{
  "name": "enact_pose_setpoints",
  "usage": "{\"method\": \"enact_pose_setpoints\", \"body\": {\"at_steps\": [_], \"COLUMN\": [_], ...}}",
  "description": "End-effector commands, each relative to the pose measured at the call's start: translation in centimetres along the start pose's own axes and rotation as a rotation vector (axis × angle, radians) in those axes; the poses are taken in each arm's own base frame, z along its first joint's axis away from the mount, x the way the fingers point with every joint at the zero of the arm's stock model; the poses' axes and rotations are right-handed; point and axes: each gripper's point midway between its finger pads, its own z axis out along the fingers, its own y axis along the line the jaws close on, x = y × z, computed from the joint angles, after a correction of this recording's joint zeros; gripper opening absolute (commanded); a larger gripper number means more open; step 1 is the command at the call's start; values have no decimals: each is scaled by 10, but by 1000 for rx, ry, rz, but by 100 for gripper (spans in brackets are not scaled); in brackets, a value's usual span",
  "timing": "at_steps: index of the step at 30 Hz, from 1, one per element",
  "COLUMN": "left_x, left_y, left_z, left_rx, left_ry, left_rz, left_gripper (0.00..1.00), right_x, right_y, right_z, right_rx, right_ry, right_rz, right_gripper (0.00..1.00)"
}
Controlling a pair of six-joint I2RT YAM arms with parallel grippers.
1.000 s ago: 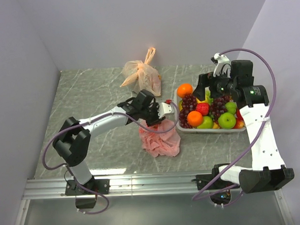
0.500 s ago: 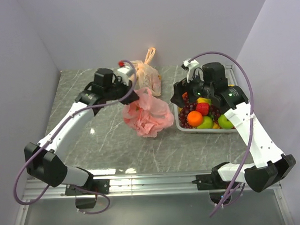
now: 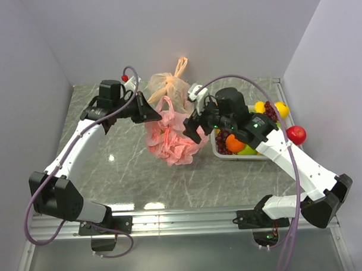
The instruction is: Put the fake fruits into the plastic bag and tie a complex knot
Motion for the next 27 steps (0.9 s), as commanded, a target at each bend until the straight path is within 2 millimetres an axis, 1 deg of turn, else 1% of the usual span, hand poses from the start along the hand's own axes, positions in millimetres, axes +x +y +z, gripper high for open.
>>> {"method": "enact_pose_setpoints", "body": {"at_steps": [1, 3, 5, 6, 7, 8, 9, 10, 11, 12, 13, 14, 15, 16, 17, 18, 19, 20, 21, 22, 23, 24, 25, 26, 27], "left_x": [1, 1, 1, 4, 5, 7, 9, 13, 15, 16, 19, 19, 22, 20, 19, 16, 15, 6, -3, -8, -10, -22, -27, -30, -39], "left_y": [-5, -7, -11, -15, -17, -20, -21, -28, -32, -33, -43, -45, -46, -51, -50, -51, -47, -38, -40, -37, -22, -27, -22, -18, -9], "left_z": [1, 0, 1, 0, -1, -2, -2, -6, -9, -9, -16, -18, -19, -23, -25, -29, -30, -31, -38, -41, -42, -52, -57, -62, -72], "left_rx": [73, 99, 131, 158, 173, 189, 201, 239, 262, 287, 331, 346, 354, 370, 376, 373, 350, 308, 290, 253, 153, 104, 53, 4, -88], "left_ry": [36, 50, 61, 81, 85, 94, 99, 119, 131, 127, 139, 139, 140, 125, 119, 97, 92, 46, 11, -15, -45, -105, -140, -174, -252], "left_rz": [-139, -165, -176, -182, -183, -186, -191, -183, -191, -177, -158, -147, -142, -116, -107, -83, -87, -40, 3, 33, 91, 162, 200, 250, 278], "left_gripper": [0, 0, 0, 0, 0, 0, 0, 0, 0, 0, 0, 0, 0, 0, 0, 0, 5, 12, 21, 52, 62, 70, 82, 87, 90], "right_x": [-25, -29, -31, -32, -33, -34, -31, -32, -29, -25, -18, -16, -11, -6, -4, -7, -9, -7, -13, -13, -14, -17, -18, -17, -19], "right_y": [-1, 10, 8, 9, 10, 4, 0, 0, -10, -13, -15, -19, -23, -22, -22, -17, -17, -19, -21, -25, -28, -39, -45, -46, -52], "right_z": [10, 16, 26, 30, 37, 40, 45, 53, 55, 59, 68, 72, 75, 80, 81, 84, 82, 81, 79, 78, 77, 73, 71, 71, 71], "right_rx": [63, 45, 74, 87, 96, 131, 151, 154, 205, 222, 228, 244, 263, 247, 232, 199, 187, 193, 200, 209, 222, 253, 278, 287, 302], "right_ry": [-76, -81, -81, -84, -91, -97, -93, -102, -89, -77, -54, -49, -37, -19, -14, -18, -20, -11, -22, -19, -28, -38, -44, -44, -48], "right_rz": [-112, -141, -161, -169, -180, -183, -184, -188, -183, -180, -177, -178, -167, -157, -127, -111, -91, -48, -28, -1, 57, 103, 144, 233, 276], "right_gripper": [100, 100, 100, 100, 100, 100, 100, 100, 99, 97, 91, 87, 80, 64, 54, 43, 3, 0, 0, 0, 0, 0, 0, 0, 0]}}
